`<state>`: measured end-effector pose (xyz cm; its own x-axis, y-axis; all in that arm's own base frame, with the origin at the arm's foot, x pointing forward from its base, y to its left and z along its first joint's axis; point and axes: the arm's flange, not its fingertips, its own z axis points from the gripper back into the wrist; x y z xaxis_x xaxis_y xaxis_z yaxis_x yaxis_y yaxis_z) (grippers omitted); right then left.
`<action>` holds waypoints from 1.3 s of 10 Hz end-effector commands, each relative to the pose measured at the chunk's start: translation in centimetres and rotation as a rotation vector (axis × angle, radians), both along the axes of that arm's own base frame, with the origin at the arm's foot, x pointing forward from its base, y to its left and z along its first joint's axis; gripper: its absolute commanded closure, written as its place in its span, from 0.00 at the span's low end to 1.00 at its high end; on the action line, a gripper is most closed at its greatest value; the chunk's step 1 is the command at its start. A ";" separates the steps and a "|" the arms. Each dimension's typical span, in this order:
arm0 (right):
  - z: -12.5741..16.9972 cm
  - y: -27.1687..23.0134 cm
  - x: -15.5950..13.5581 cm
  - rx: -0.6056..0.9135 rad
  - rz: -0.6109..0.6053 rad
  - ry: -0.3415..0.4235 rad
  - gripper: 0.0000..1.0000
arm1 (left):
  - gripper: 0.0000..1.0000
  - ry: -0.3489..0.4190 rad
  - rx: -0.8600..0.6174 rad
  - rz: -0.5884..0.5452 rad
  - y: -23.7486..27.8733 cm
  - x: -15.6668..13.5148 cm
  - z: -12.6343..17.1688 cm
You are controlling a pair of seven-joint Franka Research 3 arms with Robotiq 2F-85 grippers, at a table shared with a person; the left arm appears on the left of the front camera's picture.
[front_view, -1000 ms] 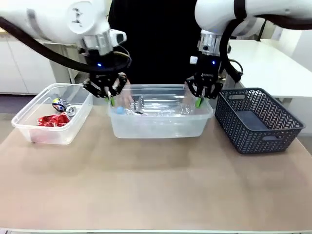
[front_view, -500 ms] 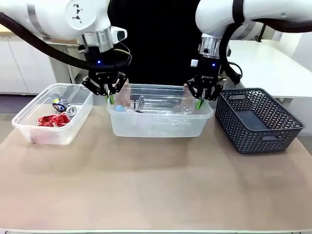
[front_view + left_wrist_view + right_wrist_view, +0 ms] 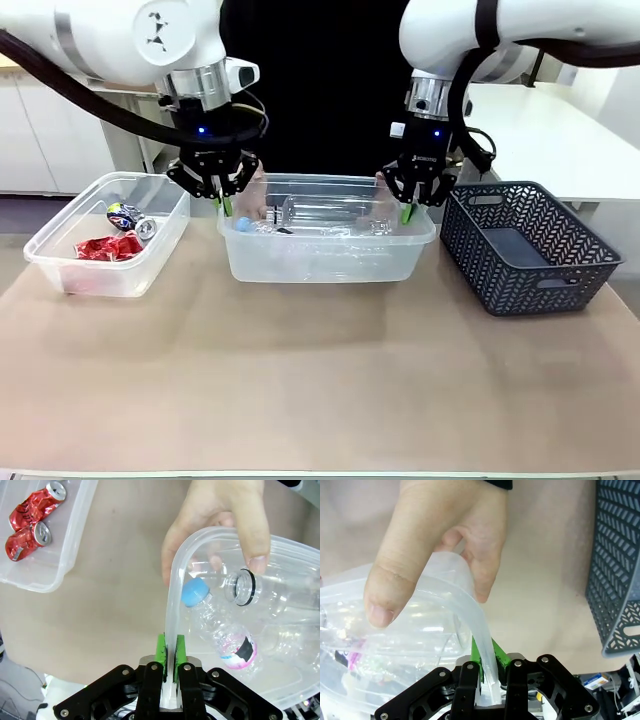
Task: Sort the waste into each basket.
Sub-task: Release the Organizing box you were holding.
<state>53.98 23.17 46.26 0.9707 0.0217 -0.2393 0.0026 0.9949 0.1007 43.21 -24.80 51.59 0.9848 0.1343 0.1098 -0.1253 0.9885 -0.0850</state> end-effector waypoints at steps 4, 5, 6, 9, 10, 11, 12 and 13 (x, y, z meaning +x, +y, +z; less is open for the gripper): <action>1.5 -4.0 -3.0 0.068 -0.115 -0.191 0.22 | 0.13 -0.030 -0.040 -0.039 -0.4 -0.6 1.4; 2.2 -5.4 -4.4 0.109 -0.151 -0.295 0.00 | 0.00 -0.055 -0.051 -0.040 -0.3 -1.4 2.2; 2.7 -6.8 -5.3 0.188 -0.182 -0.393 0.00 | 0.00 -0.093 -0.072 -0.043 0.2 -2.4 3.1; 4.2 -8.9 -6.1 0.467 -0.132 -0.471 0.00 | 0.00 -0.216 -0.129 0.017 2.4 -3.6 5.0; 4.4 -9.1 -6.3 0.565 -0.047 -0.434 0.00 | 0.00 -0.255 -0.204 0.016 3.0 -3.5 4.9; 4.5 -9.2 -6.4 0.630 0.025 -0.402 0.00 | 0.00 -0.243 -0.286 -0.020 3.5 -3.3 4.5; 4.5 -9.4 -6.7 0.647 0.069 -0.379 0.00 | 0.00 -0.217 -0.301 -0.029 4.2 -3.1 3.9; 4.3 -9.3 -6.8 0.606 0.076 -0.383 0.00 | 0.00 -0.194 -0.332 -0.060 4.7 -2.8 3.3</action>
